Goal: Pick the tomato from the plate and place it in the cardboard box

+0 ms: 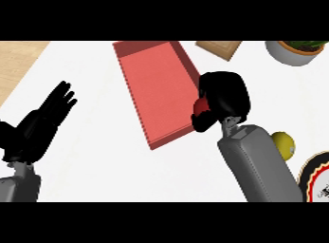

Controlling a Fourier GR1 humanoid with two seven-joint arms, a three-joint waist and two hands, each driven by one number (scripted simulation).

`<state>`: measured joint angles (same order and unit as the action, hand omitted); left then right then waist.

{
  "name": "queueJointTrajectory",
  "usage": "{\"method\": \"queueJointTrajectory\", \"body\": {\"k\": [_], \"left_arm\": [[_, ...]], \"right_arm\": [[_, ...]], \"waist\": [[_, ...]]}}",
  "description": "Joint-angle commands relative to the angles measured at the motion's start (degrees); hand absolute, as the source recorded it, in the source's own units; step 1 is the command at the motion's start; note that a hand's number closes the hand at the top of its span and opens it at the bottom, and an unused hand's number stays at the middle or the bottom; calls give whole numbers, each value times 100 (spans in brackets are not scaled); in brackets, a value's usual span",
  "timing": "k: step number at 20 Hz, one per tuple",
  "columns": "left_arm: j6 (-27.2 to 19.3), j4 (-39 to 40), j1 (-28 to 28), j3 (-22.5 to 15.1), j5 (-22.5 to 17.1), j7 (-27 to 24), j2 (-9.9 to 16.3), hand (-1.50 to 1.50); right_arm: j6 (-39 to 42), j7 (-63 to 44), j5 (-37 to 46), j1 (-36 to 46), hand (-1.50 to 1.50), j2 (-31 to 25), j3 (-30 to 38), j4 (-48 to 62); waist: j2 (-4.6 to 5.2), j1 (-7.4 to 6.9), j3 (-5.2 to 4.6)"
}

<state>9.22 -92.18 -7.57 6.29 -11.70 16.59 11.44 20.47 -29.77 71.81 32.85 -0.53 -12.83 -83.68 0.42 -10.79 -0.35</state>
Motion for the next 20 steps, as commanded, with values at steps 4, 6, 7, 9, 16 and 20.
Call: {"method": "queueJointTrajectory", "body": {"k": [4, 6, 7, 9, 16, 20], "left_arm": [[-18, 121, -231, -121, 55, 90, -56, 0], [-129, 95, -247, -210, 147, 134, -150, 0], [-43, 162, -252, -151, 90, 101, -81, 0], [-100, 148, -280, -178, 99, 71, -163, 0], [-219, 273, -430, -17, 138, 81, -85, 0], [-226, 268, -308, -23, 152, 53, -108, 0]], "right_arm": [[-480, -2244, 105, 1696, 150, 51, -552, 78], [-567, -2917, 107, 2113, 150, 52, -696, 203], [-495, -3213, 136, 2366, 150, 52, -698, 389], [-567, -3777, 37, 2867, 150, 52, -715, 435], [-900, -4726, -184, 3907, 150, 50, -736, 1550], [-861, -4928, -621, 4257, 150, 49, -884, 2264]], "waist": [[-16, -136, -12], [-28, -101, -7], [4, -137, -21], [-22, -106, -17], [51, 101, -8], [41, 179, -4]]}}
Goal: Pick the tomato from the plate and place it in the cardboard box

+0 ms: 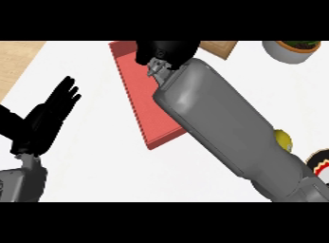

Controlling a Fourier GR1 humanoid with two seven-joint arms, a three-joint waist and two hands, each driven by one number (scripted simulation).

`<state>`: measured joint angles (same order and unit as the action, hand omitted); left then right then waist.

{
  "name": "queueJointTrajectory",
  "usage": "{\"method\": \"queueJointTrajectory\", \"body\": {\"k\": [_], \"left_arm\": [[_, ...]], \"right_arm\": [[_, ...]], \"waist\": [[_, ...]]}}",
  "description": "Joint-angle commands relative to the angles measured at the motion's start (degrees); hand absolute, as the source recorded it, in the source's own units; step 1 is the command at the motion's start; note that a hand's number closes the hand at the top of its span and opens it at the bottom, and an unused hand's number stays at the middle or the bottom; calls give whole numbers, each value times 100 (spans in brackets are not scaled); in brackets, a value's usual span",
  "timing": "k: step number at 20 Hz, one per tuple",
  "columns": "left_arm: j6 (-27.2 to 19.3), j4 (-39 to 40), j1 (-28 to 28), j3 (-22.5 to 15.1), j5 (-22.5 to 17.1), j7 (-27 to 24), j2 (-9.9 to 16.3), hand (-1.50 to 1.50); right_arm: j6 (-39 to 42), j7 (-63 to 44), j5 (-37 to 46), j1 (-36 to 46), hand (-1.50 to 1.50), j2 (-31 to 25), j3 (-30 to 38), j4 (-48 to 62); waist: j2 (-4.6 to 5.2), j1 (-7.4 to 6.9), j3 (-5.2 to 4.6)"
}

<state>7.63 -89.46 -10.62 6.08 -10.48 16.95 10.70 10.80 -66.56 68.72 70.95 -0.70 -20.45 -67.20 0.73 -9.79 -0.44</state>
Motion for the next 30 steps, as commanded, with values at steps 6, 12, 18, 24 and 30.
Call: {"method": "queueJointTrajectory", "body": {"k": [6, 12, 18, 24, 30], "left_arm": [[-226, -155, -65, 115, 3, 182, -10, 0], [-134, -180, 246, 139, 46, -66, 18, 0], [-34, -2, 249, 159, 5, -202, 8, 0], [-88, -62, 110, 321, -53, -77, 135, 0], [-280, -46, 157, 206, 81, -72, -67, 0]], "right_arm": [[-483, -1224, -829, 1032, 150, 66, -392, 1321], [-1302, -1031, -1176, 867, 150, 66, -698, 1937], [-2010, -624, -1774, 441, 150, 66, -700, 2449], [-2561, -783, -2357, -488, -150, 67, -647, 2566], [-3395, -205, -2853, -485, -150, 67, -1329, 2426]], "waist": [[-7, 227, 19], [2, 317, 24], [62, 311, 26], [28, 445, 36], [17, 501, 37]]}}
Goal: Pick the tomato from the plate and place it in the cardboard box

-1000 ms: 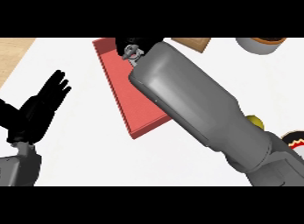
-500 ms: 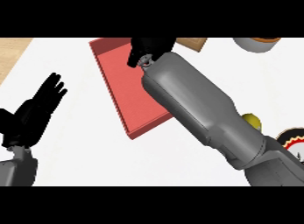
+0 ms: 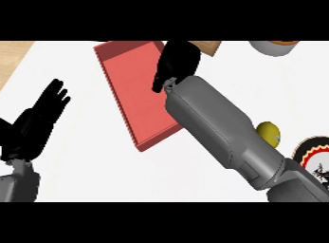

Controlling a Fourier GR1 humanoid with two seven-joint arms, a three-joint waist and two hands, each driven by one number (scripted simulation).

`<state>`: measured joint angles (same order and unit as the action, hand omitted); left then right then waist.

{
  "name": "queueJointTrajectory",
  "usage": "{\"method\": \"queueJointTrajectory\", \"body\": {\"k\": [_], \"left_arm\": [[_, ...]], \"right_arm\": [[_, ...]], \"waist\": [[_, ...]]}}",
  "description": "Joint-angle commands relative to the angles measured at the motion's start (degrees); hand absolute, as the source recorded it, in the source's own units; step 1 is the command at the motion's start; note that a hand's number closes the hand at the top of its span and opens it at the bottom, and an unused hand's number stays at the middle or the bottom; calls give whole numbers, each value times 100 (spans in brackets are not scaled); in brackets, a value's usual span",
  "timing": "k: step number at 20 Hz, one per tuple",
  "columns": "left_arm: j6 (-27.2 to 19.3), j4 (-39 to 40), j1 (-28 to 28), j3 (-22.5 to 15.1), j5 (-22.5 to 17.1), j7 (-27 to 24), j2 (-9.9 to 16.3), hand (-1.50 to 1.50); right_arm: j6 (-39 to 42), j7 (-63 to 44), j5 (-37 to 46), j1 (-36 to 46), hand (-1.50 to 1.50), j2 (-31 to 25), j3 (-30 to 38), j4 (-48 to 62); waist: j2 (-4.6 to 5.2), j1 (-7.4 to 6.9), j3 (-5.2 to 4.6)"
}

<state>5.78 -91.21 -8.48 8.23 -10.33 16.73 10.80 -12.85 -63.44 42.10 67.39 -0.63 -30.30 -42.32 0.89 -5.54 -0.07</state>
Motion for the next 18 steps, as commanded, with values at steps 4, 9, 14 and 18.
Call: {"method": "queueJointTrajectory", "body": {"k": [4, 9, 14, 18], "left_arm": [[159, 38, 108, 199, -143, -64, 172, 0], [-4, -56, 331, 103, -75, -118, -67, 0], [163, -161, 506, 380, -251, -69, 208, 0], [24, -166, 521, 462, -235, -40, 167, 0]], "right_arm": [[-2237, -525, 212, -44, -150, 59, -55, -361], [-3505, -593, 699, -48, -150, 59, 384, -534], [-4195, -674, 978, -434, -150, 60, 611, -821], [-4214, -808, 1111, -679, -150, 60, 771, -1367]], "waist": [[-42, 113, 5], [-100, 307, 7], [-139, 441, 5], [-155, 564, 5]]}}
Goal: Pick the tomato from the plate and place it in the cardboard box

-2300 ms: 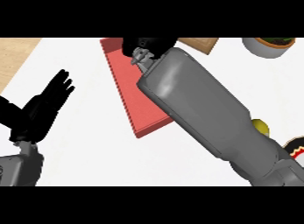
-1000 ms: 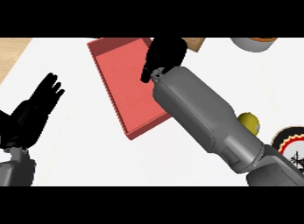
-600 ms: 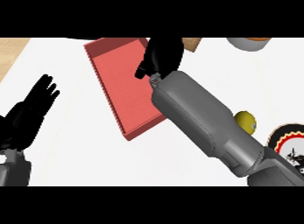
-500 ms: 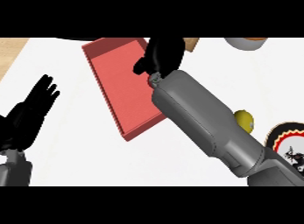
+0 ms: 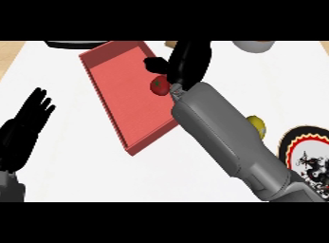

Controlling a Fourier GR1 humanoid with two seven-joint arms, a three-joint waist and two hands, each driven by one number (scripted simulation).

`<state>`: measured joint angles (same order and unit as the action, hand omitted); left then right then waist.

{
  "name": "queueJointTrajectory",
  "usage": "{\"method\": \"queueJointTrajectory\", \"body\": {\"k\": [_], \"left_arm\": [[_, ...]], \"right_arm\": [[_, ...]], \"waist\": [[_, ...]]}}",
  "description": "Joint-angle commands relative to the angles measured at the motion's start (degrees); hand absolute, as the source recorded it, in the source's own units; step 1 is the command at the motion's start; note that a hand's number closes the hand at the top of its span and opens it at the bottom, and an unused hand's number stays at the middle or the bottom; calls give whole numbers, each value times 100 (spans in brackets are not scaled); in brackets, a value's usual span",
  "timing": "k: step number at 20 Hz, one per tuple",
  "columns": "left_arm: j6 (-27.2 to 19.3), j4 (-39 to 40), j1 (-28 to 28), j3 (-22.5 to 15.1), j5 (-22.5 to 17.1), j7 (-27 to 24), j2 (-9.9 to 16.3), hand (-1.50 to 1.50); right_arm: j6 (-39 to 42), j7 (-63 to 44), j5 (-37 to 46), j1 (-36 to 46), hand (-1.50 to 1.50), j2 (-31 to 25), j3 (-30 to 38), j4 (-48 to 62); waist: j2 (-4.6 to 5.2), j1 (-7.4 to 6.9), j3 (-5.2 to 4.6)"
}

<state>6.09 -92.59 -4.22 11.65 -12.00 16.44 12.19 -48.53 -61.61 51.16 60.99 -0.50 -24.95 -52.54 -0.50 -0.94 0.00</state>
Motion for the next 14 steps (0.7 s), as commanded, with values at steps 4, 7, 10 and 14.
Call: {"method": "queueJointTrajectory", "body": {"k": [4, 7, 10, 14], "left_arm": [[76, -93, 403, 221, -52, -187, 78, 0], [23, -139, 425, 179, -38, -125, 8, 0], [-95, -186, 204, -15, 130, -64, -86, 0], [-40, -437, 364, 20, -5, 123, -92, 0]], "right_arm": [[-575, -875, 564, -1263, -150, 48, -80, -1566], [7, -1006, 925, -1951, -150, 48, -266, -2560], [494, -1209, 1348, -2424, -150, 48, -346, -3507], [1161, -1141, 1657, -2989, -150, 47, -214, -4361]], "waist": [[-35, 225, 1], [-35, 266, 0], [-13, 241, -1], [12, 153, -1]]}}
